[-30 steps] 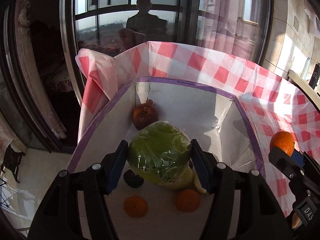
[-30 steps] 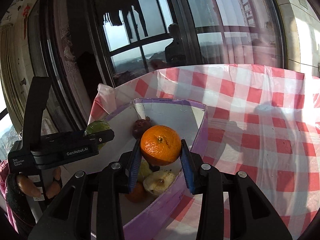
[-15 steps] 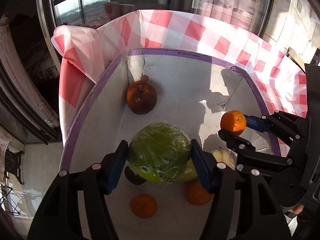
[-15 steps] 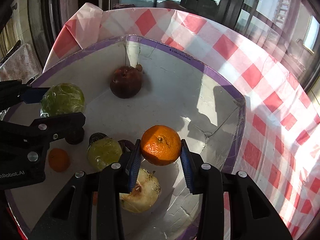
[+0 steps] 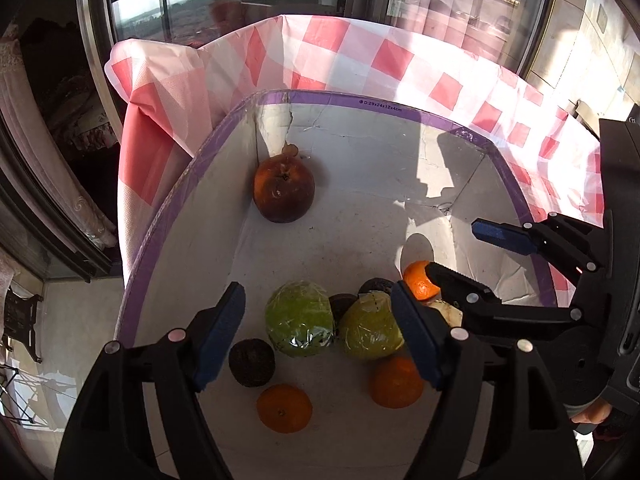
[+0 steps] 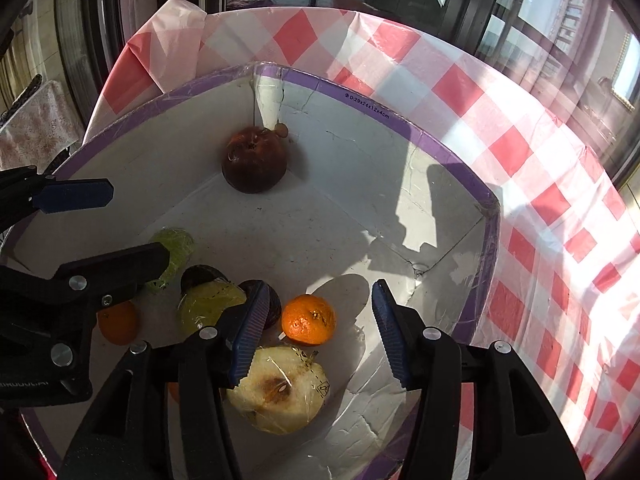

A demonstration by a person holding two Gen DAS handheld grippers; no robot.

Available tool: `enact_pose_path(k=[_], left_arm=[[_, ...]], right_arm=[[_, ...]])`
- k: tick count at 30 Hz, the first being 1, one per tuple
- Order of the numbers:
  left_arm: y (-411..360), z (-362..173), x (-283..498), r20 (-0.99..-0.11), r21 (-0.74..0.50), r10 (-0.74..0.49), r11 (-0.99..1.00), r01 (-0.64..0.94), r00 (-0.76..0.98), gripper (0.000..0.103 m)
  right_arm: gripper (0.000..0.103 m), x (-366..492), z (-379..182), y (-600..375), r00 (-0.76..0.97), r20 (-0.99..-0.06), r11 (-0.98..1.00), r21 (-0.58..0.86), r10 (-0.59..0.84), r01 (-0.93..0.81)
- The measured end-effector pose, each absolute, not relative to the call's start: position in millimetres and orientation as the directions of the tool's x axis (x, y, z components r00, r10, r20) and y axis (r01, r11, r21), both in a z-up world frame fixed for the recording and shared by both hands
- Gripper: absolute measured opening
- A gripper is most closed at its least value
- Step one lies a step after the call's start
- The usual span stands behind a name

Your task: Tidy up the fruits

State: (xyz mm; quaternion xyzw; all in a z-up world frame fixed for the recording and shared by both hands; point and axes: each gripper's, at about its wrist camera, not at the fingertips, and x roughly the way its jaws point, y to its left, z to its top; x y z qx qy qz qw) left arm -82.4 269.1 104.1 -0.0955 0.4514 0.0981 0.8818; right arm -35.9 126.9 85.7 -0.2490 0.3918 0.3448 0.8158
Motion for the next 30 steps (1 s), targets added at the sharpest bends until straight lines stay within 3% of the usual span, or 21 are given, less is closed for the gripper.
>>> enact_pose_path(k=[3, 6, 12, 30], left_arm=[[274, 111, -91, -0.795, -0.116, 0.066, 0.959, -0.259, 0.603, 0.099], [273, 117, -99, -0.780, -0.076, 0.121, 0.956, -0.285, 0.614, 0.100], [279, 120, -99, -0.810, -0.021, 0.192, 0.934, -0.356, 0.554, 0.101], [279, 95, -90, -0.893, -0.044, 0.111, 0.943, -0.330, 0.437, 0.101]], right_arm=[[0.064, -38, 88, 123, 0.440, -0.811, 0.637, -0.112, 0.385, -0.763], [0.086, -48, 93, 120, 0.433, -0.805, 0.628, -0.099, 0.406, -0.772], [0.086, -68, 92, 117, 0.365, -0.849, 0.619, -0.058, 0.382, -0.783], [0.087, -82, 87, 118, 0.329, -0.888, 0.628, -0.061, 0.320, -0.776]])
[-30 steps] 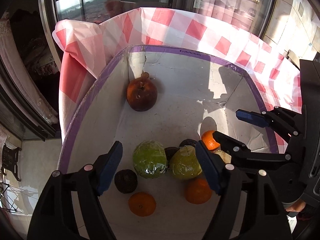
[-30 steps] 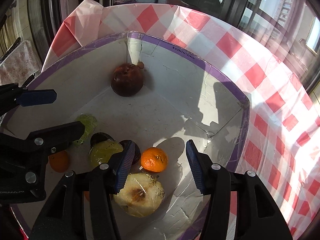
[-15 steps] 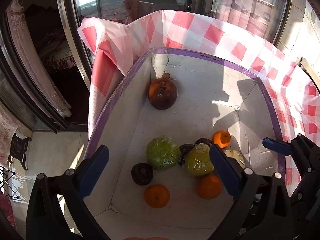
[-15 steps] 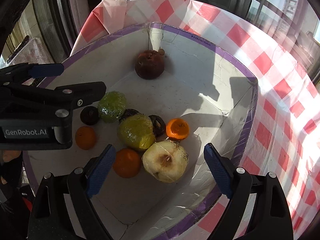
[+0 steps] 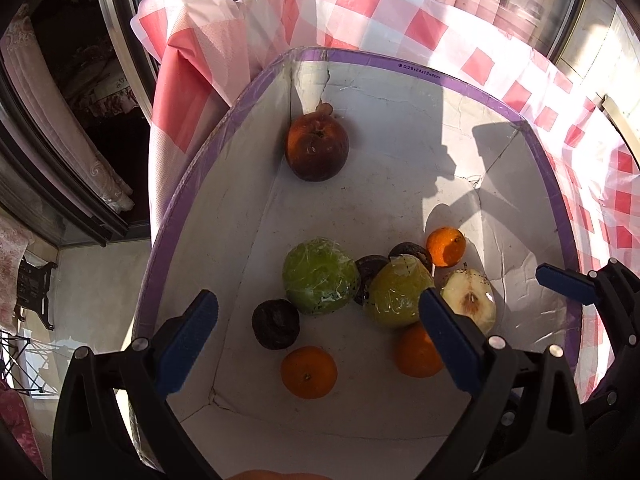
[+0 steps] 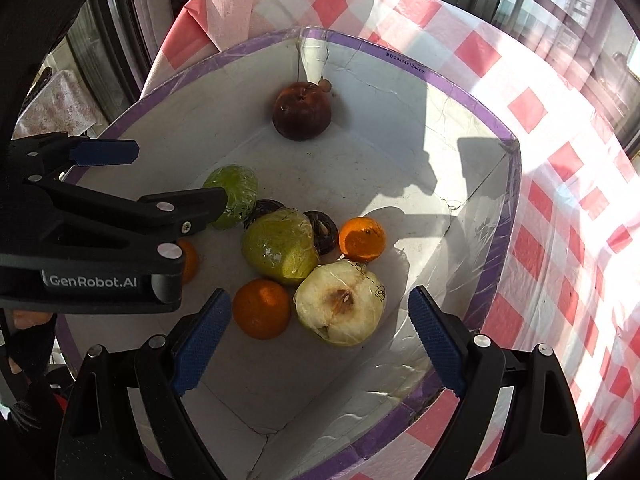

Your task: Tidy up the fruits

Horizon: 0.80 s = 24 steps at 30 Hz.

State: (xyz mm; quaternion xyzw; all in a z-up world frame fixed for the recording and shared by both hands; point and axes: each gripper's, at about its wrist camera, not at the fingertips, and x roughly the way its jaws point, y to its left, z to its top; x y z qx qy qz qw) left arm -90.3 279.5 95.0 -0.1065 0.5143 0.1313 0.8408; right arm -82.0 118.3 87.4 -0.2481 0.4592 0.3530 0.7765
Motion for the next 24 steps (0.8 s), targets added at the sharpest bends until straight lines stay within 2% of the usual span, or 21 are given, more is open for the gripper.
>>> enact_pose_path(k=[12, 19, 24], left_arm=[[277.7, 94.3, -90.8, -0.894, -0.041, 0.114, 0.942, -0.333, 0.433, 0.101], [279.4, 99.4, -96.1, -0.872, 0.021, 0.207, 0.921, -0.388, 0.444, 0.100], [278.1, 99.0, -92.6, -0.890, 0.062, 0.246, 0.899, -0.433, 0.383, 0.100]], right_arm=[[0.087, -80.0, 87.1, 117.7, 0.330, -0.890, 0.630, -0.063, 0.316, -0.774], [0.087, -81.8, 85.4, 118.5, 0.353, -0.886, 0.624, -0.098, 0.300, -0.775], [0.087, -81.0, 85.8, 117.3, 0.353, -0.883, 0.620, -0.095, 0.308, -0.779]])
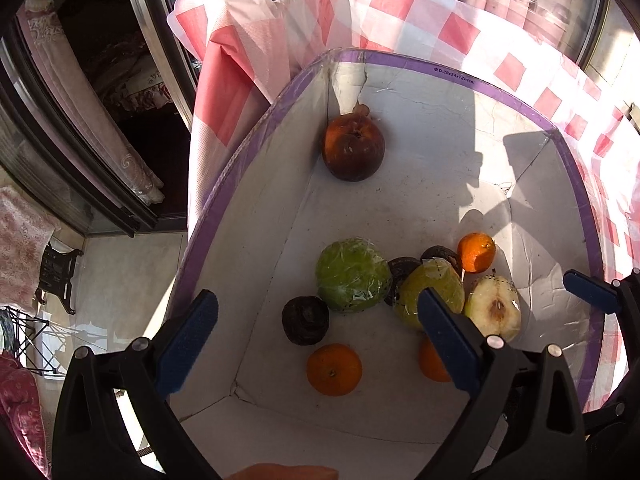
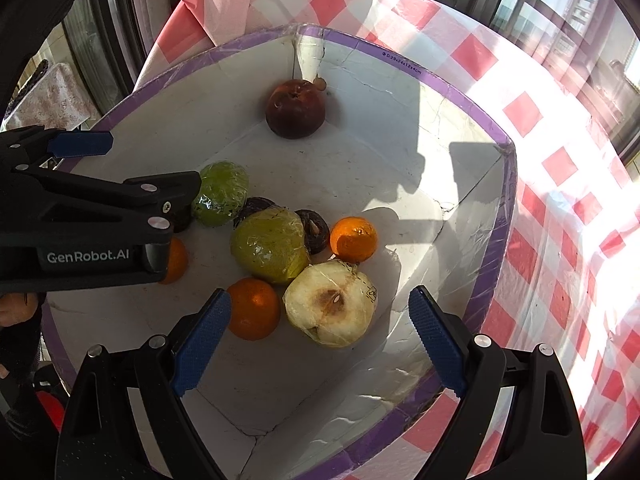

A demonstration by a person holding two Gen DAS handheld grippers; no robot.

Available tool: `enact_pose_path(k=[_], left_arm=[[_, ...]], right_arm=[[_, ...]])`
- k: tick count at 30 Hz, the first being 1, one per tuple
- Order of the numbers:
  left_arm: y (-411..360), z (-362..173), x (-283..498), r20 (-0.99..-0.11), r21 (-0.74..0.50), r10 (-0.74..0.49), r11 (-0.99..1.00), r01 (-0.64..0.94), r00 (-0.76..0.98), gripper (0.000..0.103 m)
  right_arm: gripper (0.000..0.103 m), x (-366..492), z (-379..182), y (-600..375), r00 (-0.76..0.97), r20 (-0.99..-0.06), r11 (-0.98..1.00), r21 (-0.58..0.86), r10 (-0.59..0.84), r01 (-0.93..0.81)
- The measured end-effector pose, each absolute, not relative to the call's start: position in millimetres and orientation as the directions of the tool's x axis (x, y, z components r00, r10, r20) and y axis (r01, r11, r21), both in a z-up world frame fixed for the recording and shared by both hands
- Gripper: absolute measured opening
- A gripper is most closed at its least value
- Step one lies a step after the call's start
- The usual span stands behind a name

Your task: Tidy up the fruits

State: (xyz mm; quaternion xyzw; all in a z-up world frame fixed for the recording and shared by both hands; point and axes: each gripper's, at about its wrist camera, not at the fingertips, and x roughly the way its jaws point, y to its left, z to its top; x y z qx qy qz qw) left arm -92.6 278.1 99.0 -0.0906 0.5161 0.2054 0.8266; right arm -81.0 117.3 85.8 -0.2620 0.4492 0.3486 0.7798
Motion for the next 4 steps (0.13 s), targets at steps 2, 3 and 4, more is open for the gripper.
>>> enact_pose_path(k=[2, 3, 4], left_arm=[[270, 107, -95, -0.880, 0.096, 0.292, 0.881, -0.462, 0.375, 0.100], [266, 114, -98, -0.868, 0.105, 0.318, 0.868, -0.486, 0.381, 0.100], [258, 124, -102, -0.847, 0.107, 0.342, 0.859, -0.501, 0.406, 0.100]], right_arm=[[0.086, -80, 89, 113, 0.340, -0.875, 0.618, -0.061, 0.345, -0.784], [0.086, -80, 92, 109, 0.329, -0.866, 0.615, -0.032, 0.377, -0.788], [0.086, -82, 98, 101, 0.328, -0.848, 0.617, -0.002, 0.416, -0.787]])
